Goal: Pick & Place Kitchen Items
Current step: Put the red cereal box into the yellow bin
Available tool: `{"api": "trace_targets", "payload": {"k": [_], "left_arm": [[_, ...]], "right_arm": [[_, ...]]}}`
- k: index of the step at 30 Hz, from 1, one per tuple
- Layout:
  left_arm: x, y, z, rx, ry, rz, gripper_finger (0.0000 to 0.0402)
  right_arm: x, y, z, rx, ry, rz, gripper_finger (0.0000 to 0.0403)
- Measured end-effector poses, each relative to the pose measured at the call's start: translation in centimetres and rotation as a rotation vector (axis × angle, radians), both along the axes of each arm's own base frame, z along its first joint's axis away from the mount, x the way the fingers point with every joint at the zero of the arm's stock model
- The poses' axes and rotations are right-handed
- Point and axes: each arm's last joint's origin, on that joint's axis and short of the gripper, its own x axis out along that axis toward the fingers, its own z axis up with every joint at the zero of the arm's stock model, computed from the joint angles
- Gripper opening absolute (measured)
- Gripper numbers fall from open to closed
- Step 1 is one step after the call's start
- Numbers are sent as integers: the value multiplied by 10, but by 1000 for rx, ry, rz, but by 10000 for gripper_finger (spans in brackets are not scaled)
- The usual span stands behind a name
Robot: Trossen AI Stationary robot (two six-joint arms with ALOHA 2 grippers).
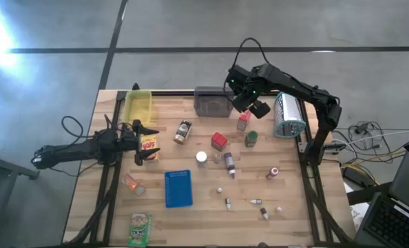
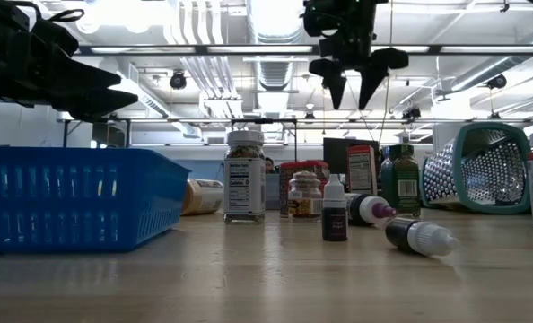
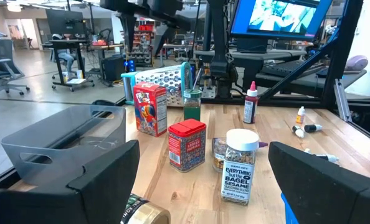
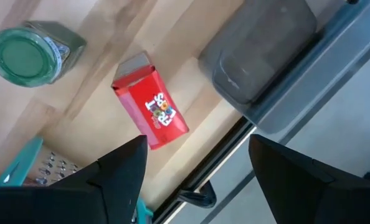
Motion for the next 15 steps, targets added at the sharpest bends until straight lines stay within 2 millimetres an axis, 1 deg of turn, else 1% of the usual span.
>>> {"api": "trace_targets", "payload": {"k": [10,15], "left_arm": [[0,0,0,0,0,0,362],[0,0,0,0,0,0,362]], "right_arm": [[0,0,-1,-2,1,1,318],[-1,0,-8,10,24,2,332]]}}
